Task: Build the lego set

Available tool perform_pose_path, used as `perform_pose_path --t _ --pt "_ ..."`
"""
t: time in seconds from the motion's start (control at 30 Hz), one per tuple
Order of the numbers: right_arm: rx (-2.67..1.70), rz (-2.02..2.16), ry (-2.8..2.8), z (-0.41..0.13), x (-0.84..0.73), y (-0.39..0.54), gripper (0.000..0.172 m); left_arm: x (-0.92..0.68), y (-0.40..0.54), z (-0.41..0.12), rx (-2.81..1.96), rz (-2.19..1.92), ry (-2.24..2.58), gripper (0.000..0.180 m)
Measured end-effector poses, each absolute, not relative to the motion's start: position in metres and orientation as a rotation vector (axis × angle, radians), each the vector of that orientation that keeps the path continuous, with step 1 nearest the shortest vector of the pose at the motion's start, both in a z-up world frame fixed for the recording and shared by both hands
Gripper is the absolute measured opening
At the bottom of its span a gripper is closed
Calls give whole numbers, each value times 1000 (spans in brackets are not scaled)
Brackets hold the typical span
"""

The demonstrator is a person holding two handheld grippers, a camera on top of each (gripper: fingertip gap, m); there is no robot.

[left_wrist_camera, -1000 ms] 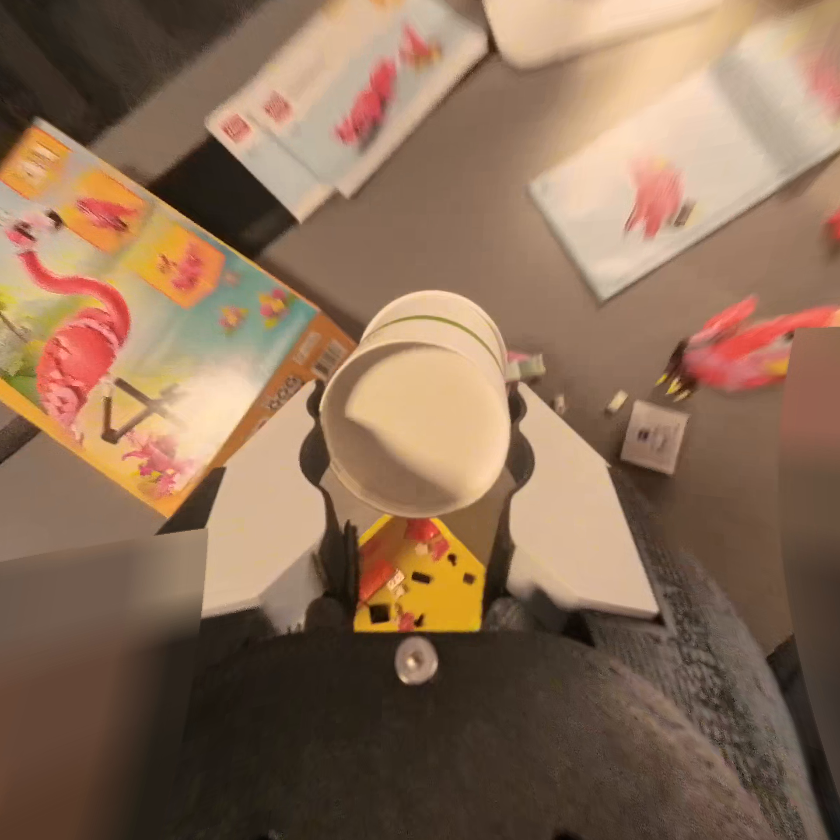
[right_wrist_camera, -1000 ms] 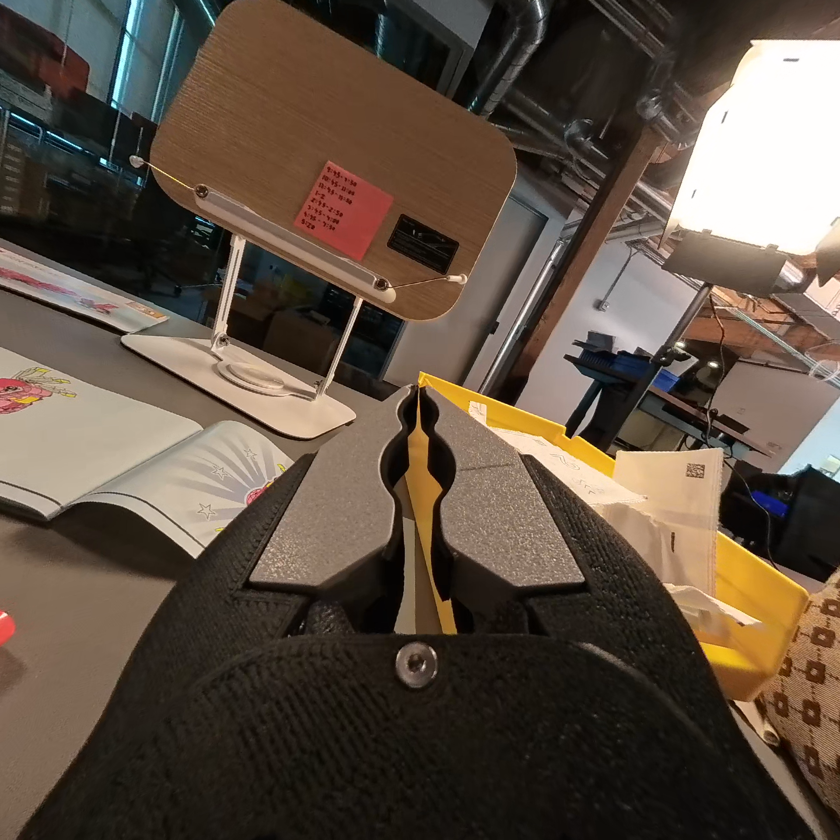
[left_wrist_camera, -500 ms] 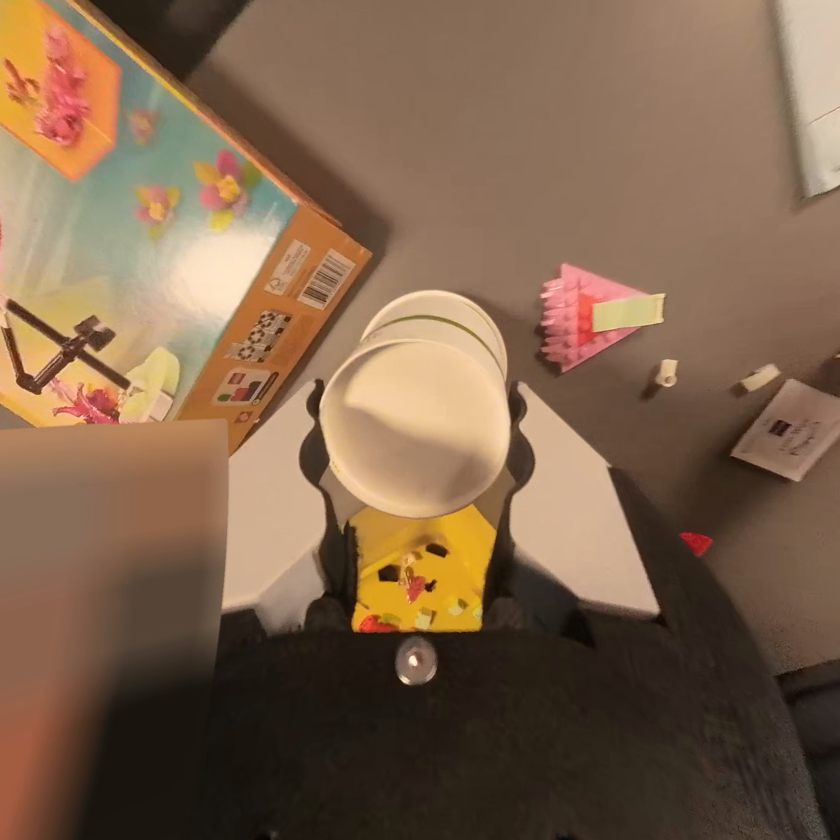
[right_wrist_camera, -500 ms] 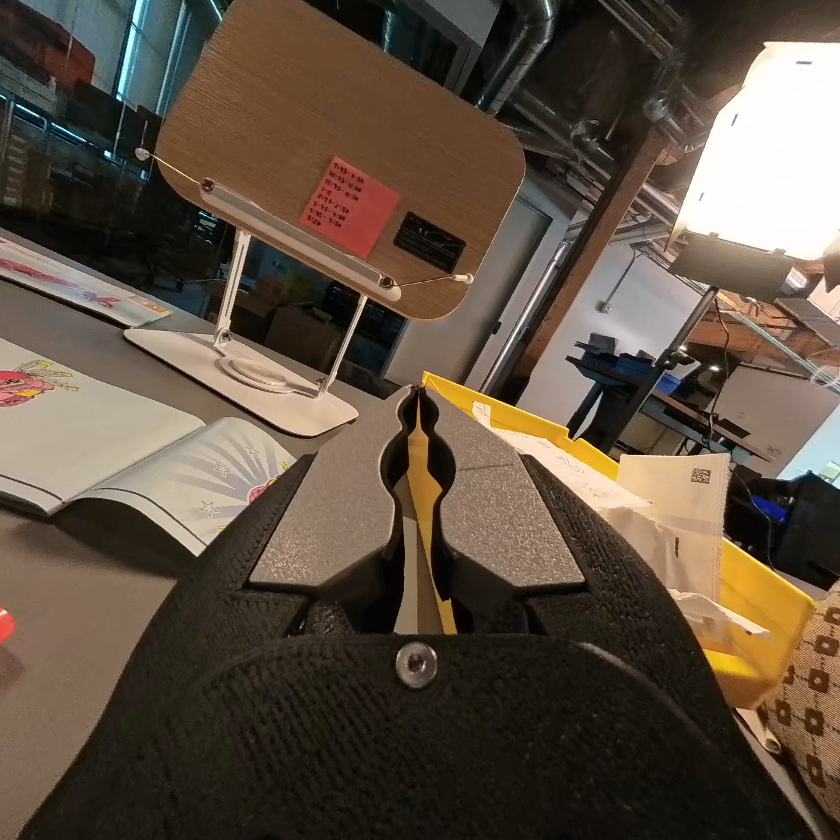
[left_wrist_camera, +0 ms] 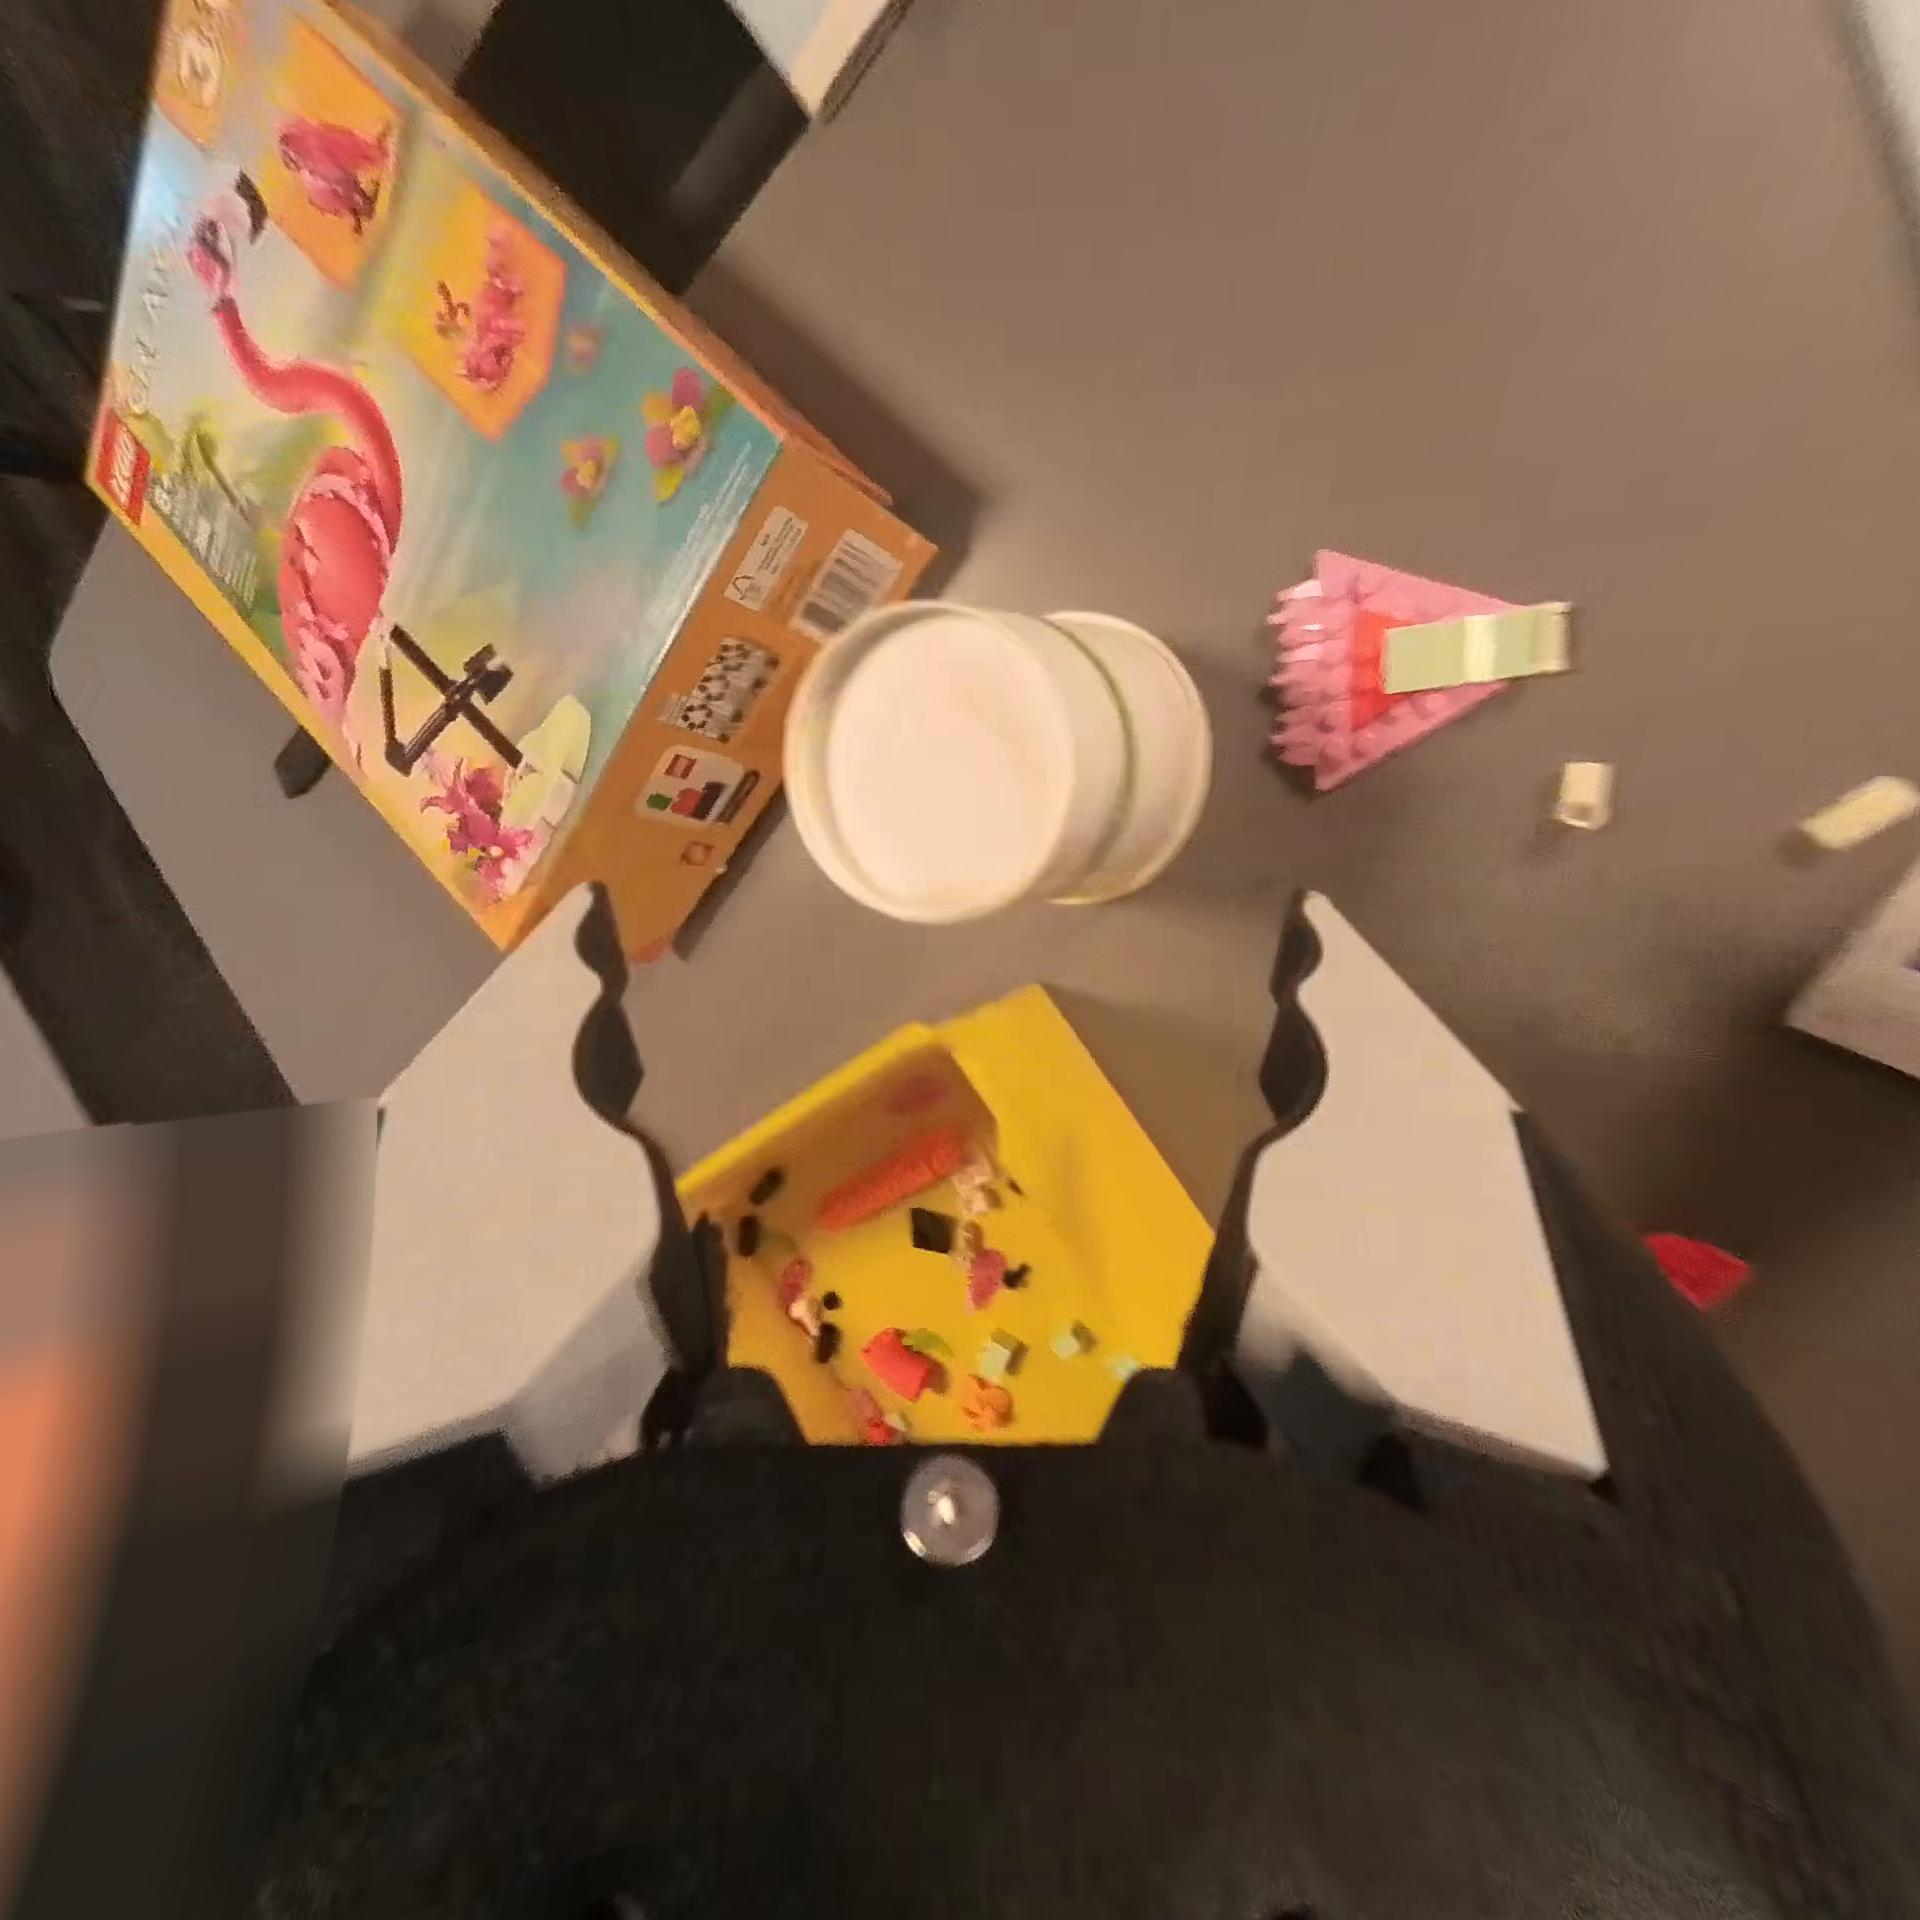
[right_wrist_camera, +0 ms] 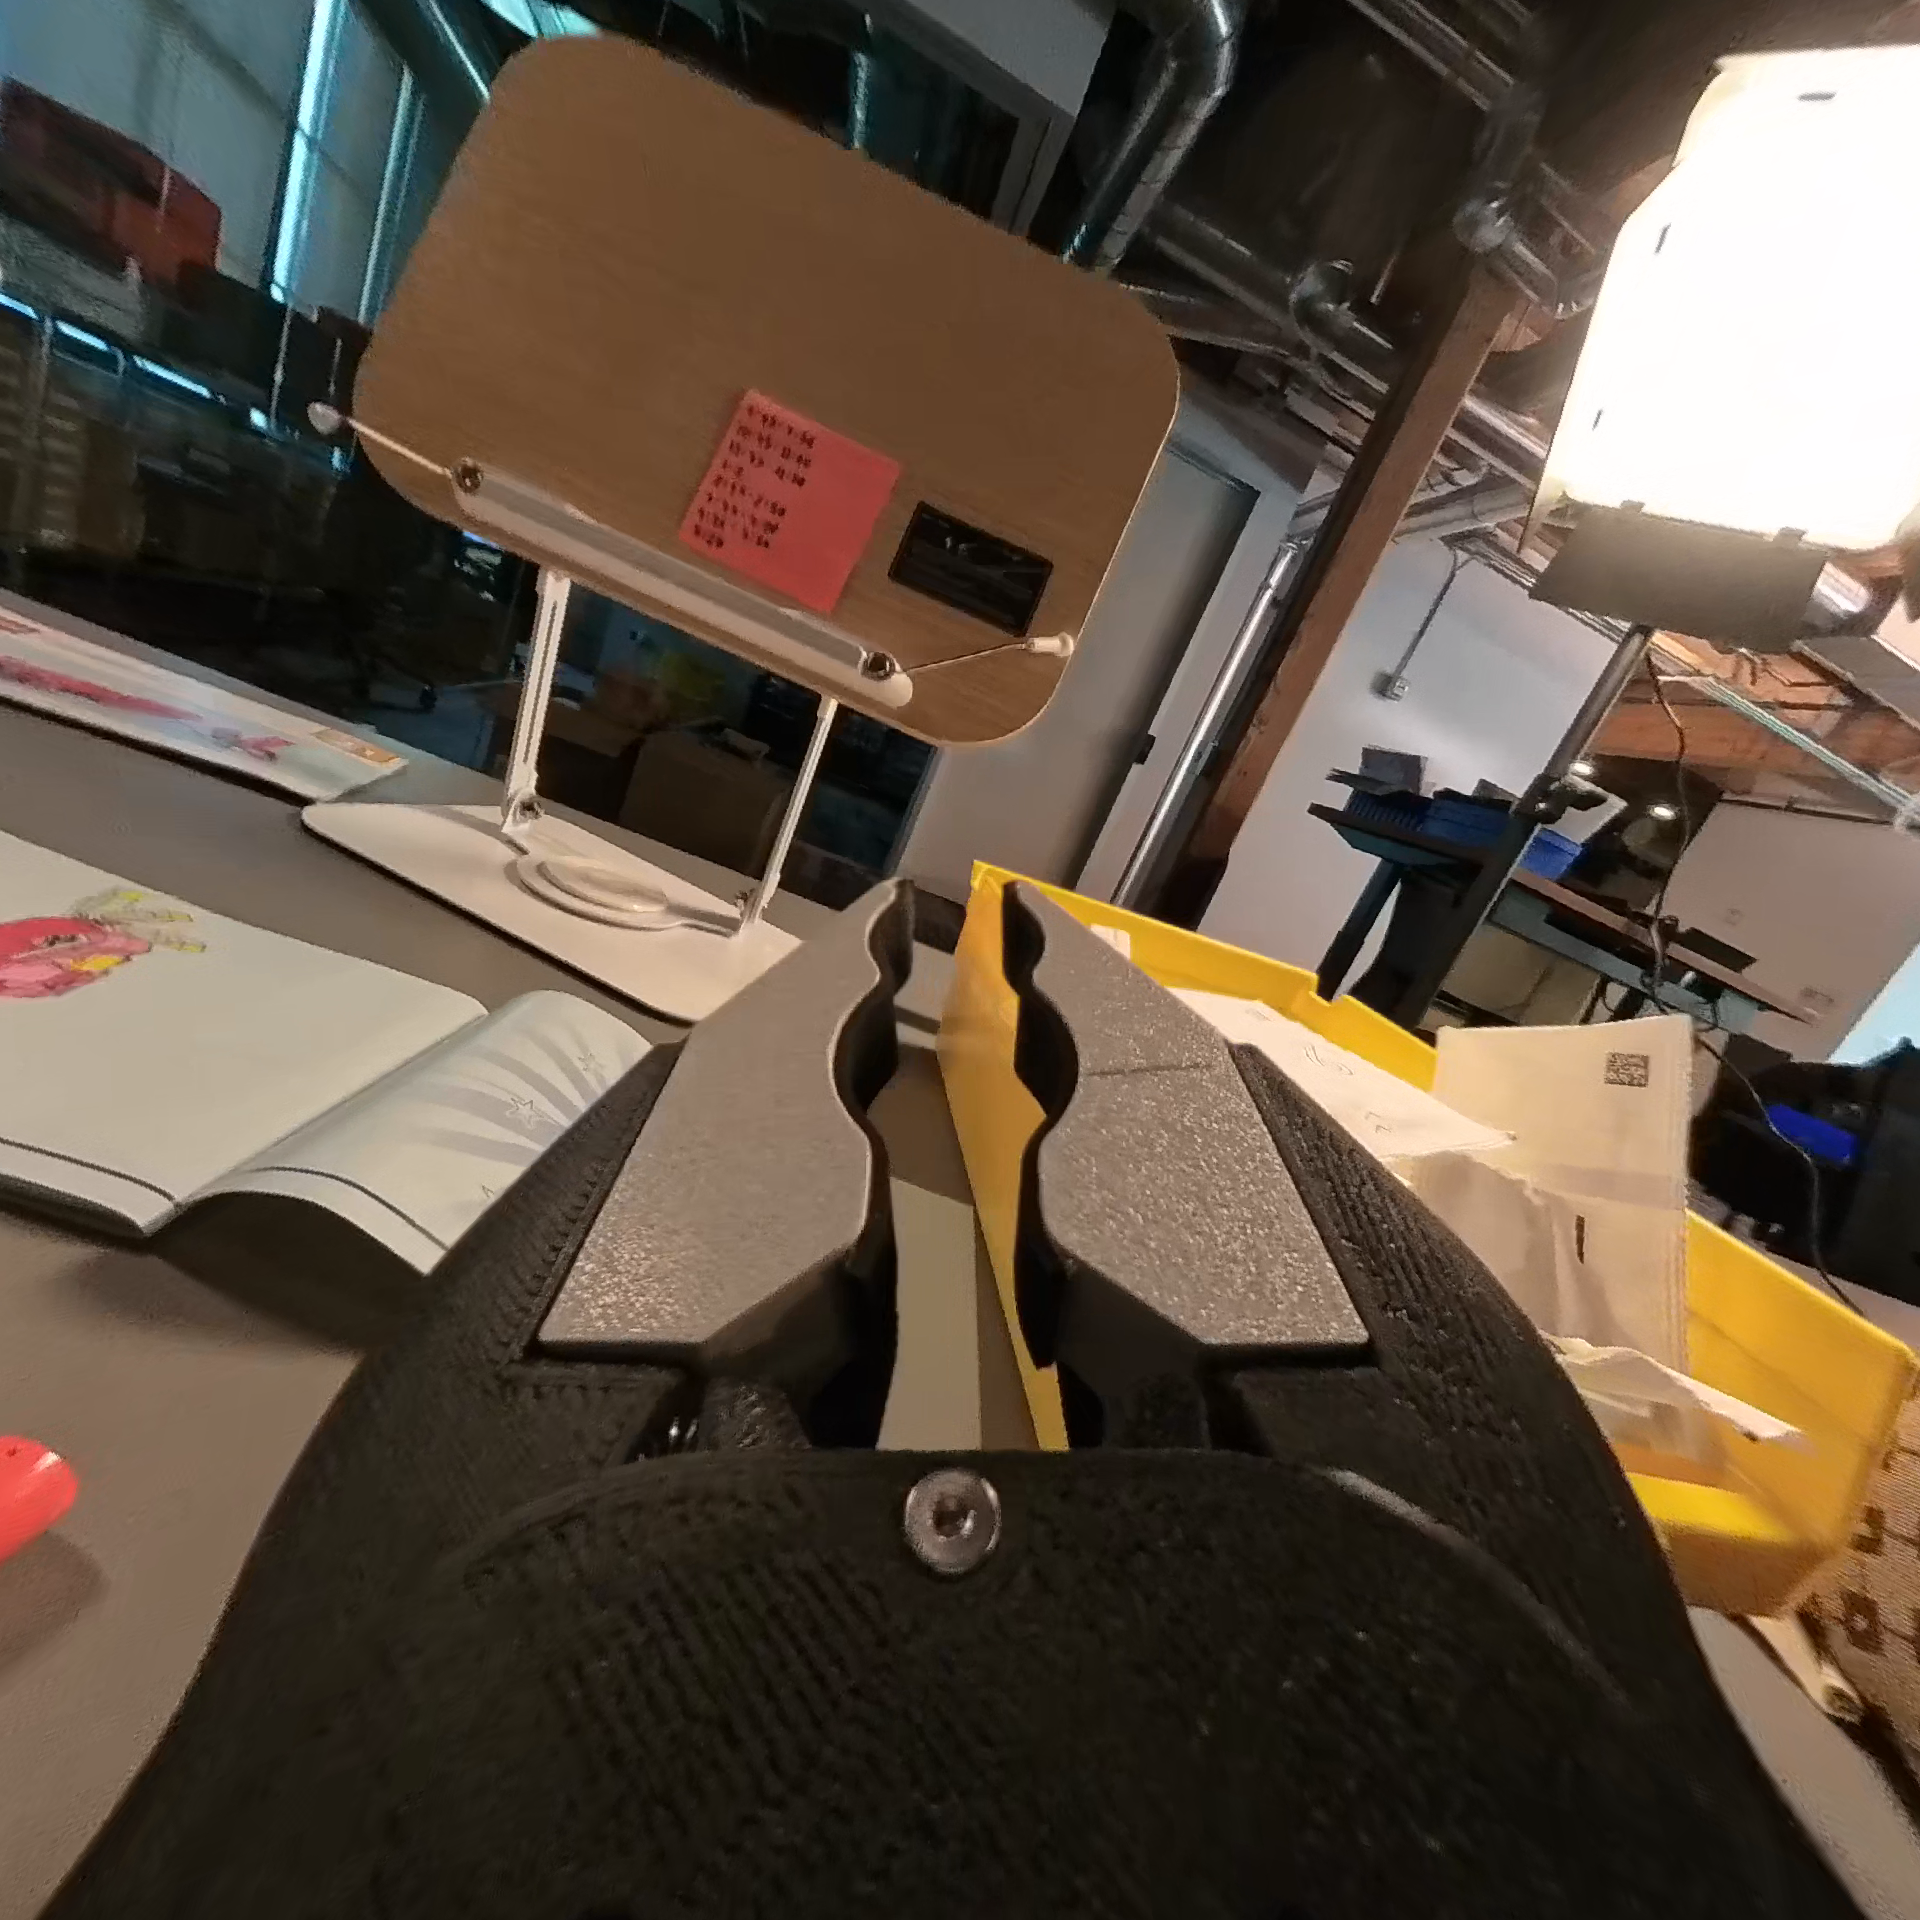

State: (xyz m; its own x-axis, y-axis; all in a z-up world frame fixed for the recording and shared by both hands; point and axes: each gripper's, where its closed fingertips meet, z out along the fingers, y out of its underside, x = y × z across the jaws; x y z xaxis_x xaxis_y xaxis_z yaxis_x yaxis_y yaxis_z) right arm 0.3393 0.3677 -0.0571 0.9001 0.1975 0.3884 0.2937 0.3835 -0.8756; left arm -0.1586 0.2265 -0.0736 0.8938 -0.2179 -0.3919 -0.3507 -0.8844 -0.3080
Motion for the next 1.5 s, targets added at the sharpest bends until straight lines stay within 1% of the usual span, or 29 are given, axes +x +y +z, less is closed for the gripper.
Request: perform_pose_path --t 0.07,0.13,0.23,0.33,0.4,0.53,0.6,0.7,0.8,0.87,0.93,1.0,1.03,1.07,1.17,1.23,1.33,1.4,1.43,1.5 --pt "-1159 -45 -491 -52 333 363 18 -131 207 -61 -2626 388 452 122" --pt "-1130 -52 -552 -51 323 357 19 -98 183 -50 -2565 290 507 123" --pt "-1102 66 -695 -55 299 346 23 -63 148 -37 -2464 279 577 120" --pt "-1103 246 -790 -57 283 332 25 -25 121 -36 -2377 195 605 110" --pt "-1087 324 -814 -51 281 322 25 9 109 -42 -2309 43 628 96" --pt "-1062 402 -766 -40 288 315 24 98 94 -61 -2137 -448 730 67" --pt "-1078 428 -762 -42 288 316 24 128 100 -86 -2105 -536 770 66" --pt "-1104 449 -812 -52 279 315 25 150 115 -133 -2094 -464 905 69" --pt "-1098 465 -891 -59 266 307 26 169 118 -168 -2130 -424 1044 74" --pt "-1034 432 -905 -55 263 300 26 178 114 -185 -2175 -413 1121 67" --pt "-995 425 -912 -51 260 294 25 184 116 -191 -2179 -415 1137 60" --pt "-976 407 -926 -51 257 291 26 187 119 -193 -2193 -422 1125 62" --pt "-971 396 -934 -51 255 290 26 188 120 -193 -2198 -441 1120 55" --pt "-967 393 -938 -51 254 289 26 187 122 -192 -2199 -438 1115 41" --pt "-908 449 -876 -37 253 278 25 177 128 -192 -2243 -405 1049 39" --pt "-853 594 -864 -28 243 258 24 168 132 -190 -2275 -447 928 40" --pt "-828 694 -1096 -46 209 223 30 166 130 -175 -2316 -798 622 39" --pt "-825 848 -1321 -66 187 185 33 162 130 -160 -2290 -1066 419 40" --pt "-826 956 -1417 -73 179 163 34 157 129 -154 -2276 -1144 373 40" --pt "-813 1030 -1552 -86 167 133 44 143 127 -153 -2290 -1194 318 40"
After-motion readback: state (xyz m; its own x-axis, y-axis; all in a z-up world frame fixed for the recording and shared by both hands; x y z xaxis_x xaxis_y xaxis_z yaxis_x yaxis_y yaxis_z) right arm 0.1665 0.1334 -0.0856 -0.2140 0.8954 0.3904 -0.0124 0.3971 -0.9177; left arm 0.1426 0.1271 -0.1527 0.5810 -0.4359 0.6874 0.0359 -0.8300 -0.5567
